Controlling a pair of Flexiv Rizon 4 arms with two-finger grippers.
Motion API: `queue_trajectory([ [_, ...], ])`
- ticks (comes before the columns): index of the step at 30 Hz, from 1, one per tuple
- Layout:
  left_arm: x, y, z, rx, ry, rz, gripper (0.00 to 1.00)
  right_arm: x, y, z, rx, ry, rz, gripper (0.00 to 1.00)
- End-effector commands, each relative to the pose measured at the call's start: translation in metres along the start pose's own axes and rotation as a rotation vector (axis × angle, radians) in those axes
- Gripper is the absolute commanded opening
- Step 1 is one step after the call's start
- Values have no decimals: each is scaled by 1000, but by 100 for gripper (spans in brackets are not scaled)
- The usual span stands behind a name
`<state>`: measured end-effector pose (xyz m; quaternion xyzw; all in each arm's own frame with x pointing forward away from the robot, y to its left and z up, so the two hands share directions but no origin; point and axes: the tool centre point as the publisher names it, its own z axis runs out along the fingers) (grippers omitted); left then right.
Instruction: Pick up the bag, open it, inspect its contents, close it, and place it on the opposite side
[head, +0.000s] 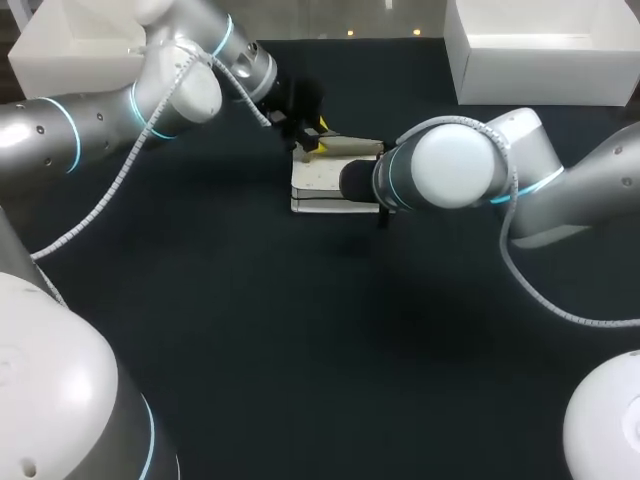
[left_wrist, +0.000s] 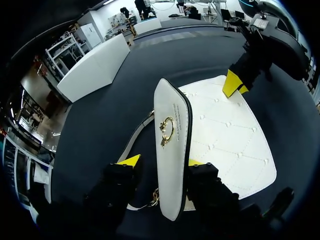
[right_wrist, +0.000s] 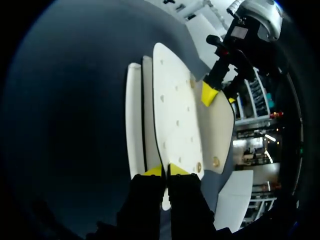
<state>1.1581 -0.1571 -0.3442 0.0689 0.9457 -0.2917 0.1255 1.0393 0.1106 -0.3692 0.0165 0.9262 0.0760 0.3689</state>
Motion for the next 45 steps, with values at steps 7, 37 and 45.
queue_trajectory([
  [7,-9,4,13,-15,33,-2,43,1,-1,0,-5,-4,1,0],
  [37,-10,0,2,-14,26,-20,0,-1,0,-6,8,9,14,100],
  [45,-13,-12,-19,-8,7,-26,0,-10,4,-38,-4,33,53,100],
])
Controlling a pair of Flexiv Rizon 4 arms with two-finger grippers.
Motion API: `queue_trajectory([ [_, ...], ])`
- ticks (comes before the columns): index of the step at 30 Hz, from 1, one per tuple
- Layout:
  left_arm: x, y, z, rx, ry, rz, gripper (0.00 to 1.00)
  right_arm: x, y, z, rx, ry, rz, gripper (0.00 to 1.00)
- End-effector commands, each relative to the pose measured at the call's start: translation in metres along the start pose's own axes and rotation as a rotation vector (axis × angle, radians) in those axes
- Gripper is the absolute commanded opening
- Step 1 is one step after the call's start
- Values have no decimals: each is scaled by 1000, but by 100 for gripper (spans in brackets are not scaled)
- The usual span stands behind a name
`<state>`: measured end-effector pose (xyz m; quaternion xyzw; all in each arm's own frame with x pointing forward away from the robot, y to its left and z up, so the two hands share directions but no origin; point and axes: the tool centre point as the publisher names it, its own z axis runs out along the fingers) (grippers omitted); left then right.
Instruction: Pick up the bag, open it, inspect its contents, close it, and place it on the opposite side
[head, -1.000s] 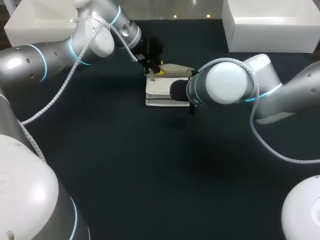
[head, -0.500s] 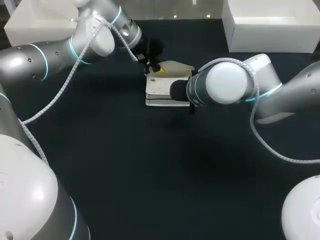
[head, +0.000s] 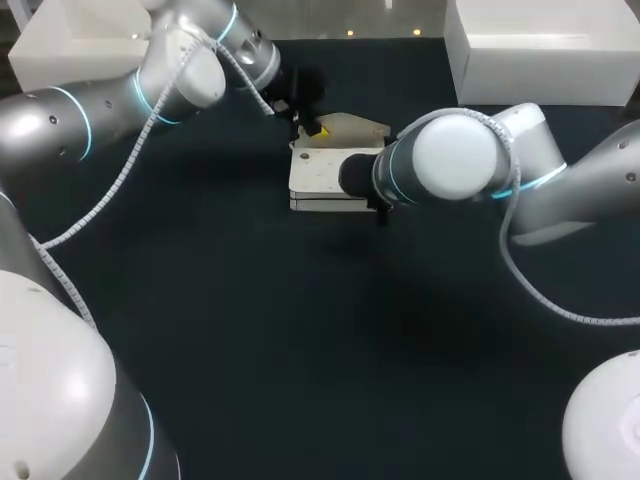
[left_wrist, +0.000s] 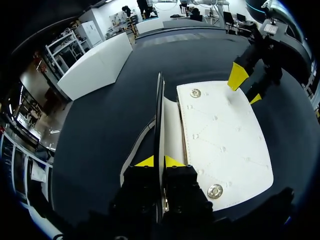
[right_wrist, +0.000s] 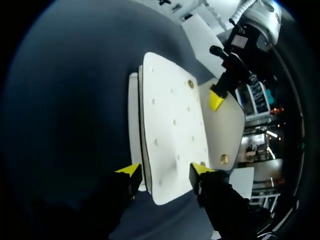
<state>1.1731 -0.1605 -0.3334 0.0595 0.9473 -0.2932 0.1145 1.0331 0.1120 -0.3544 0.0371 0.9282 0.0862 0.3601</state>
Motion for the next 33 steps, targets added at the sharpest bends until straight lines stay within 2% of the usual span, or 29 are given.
queue_trajectory([
  [1,4,-9,-18,-9,-10,-2,0,-6,2,-28,-2,23,9,100],
  [9,6,-24,-41,-7,-5,-4,0,-18,14,-55,-1,67,6,100],
  [12,10,-29,-51,6,8,-4,0,-25,15,-60,11,87,4,45],
  [15,13,-32,-59,9,11,-5,0,-31,16,-63,19,105,3,7],
  [16,14,-33,-62,10,11,-6,0,-32,16,-64,17,113,7,0],
  [23,22,-40,-78,19,13,-1,0,-42,18,-69,17,136,24,0],
  [33,29,-50,-96,32,18,12,0,-58,26,-78,16,107,21,0],
])
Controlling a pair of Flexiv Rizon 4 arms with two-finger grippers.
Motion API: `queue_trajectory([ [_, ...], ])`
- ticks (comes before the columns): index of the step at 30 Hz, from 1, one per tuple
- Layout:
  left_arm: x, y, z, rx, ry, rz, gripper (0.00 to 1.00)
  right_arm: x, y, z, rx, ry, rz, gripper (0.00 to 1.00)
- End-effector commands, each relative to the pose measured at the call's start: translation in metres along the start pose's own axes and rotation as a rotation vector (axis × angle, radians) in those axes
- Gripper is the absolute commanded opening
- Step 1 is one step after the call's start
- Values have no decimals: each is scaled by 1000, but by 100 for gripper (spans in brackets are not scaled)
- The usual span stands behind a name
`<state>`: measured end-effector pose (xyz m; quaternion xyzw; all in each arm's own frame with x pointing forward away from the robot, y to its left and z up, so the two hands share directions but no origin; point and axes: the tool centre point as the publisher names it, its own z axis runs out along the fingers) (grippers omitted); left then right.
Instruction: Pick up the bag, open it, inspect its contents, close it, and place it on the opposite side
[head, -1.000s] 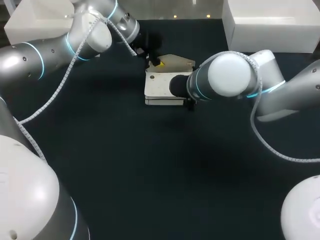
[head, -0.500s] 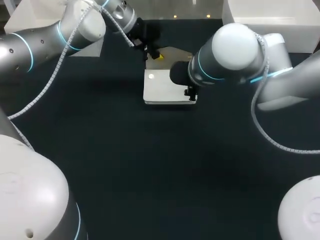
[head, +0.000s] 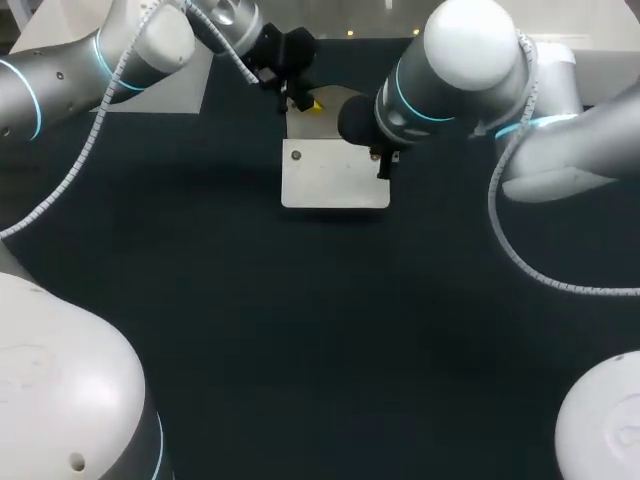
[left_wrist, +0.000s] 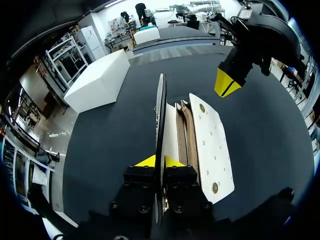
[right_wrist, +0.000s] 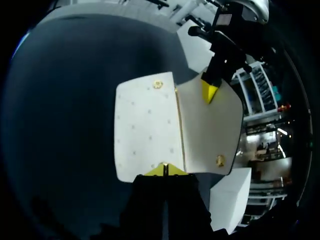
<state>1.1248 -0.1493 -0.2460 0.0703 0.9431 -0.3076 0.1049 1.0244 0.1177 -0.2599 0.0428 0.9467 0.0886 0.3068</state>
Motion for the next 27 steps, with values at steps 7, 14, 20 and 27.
queue_trajectory([
  [7,4,-5,-14,-2,-6,3,0,-9,6,-8,-6,-42,10,0],
  [14,8,-3,-16,6,-5,-5,0,-17,12,-2,-7,-84,-1,0],
  [20,16,-11,-26,-3,-4,10,0,-23,17,6,-20,-95,-20,0],
  [27,17,-14,-33,-17,9,10,0,-28,20,23,-48,-97,-50,0],
])
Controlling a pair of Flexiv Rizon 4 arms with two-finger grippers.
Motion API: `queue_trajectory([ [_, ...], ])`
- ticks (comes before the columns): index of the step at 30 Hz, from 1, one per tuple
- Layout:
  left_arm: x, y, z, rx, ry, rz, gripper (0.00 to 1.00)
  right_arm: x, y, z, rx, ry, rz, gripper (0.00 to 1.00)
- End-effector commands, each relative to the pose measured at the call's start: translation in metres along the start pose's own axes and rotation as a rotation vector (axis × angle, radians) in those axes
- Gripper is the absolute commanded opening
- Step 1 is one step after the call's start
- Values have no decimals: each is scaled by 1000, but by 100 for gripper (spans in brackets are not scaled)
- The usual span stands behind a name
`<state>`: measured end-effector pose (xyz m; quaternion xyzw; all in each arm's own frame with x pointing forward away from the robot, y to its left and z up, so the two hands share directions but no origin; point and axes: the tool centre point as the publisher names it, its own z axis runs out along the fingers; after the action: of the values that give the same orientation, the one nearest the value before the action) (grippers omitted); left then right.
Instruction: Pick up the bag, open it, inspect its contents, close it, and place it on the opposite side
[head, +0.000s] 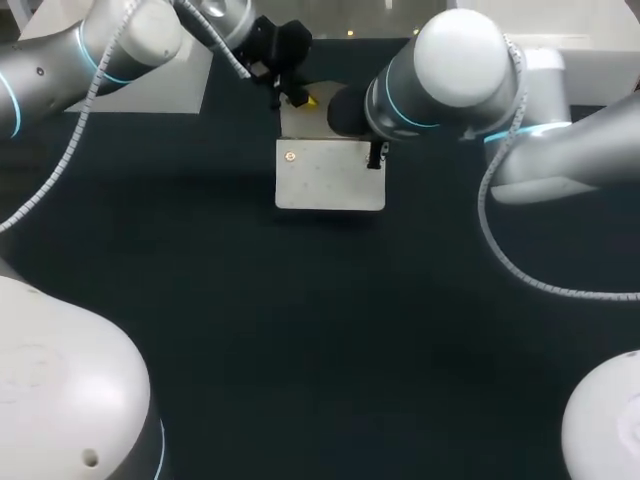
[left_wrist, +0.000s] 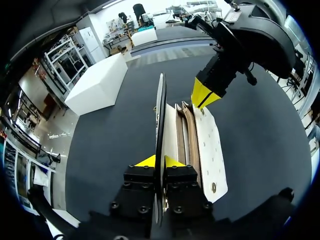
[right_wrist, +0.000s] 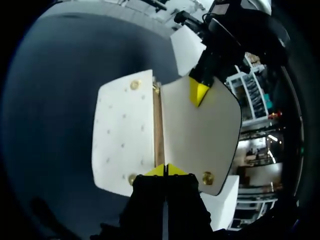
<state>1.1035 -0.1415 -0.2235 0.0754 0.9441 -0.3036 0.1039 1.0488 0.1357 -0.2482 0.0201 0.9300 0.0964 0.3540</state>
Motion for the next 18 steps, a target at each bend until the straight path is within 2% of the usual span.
queue_trajectory([
  [1,2,-4,-7,-11,4,1,0,-3,-2,18,-13,-1,-5,0],
  [10,6,-6,-8,-25,14,8,0,-10,-4,25,7,1,-35,0],
  [18,5,-7,-10,-1,25,-25,0,-4,-5,34,26,19,-56,0],
])
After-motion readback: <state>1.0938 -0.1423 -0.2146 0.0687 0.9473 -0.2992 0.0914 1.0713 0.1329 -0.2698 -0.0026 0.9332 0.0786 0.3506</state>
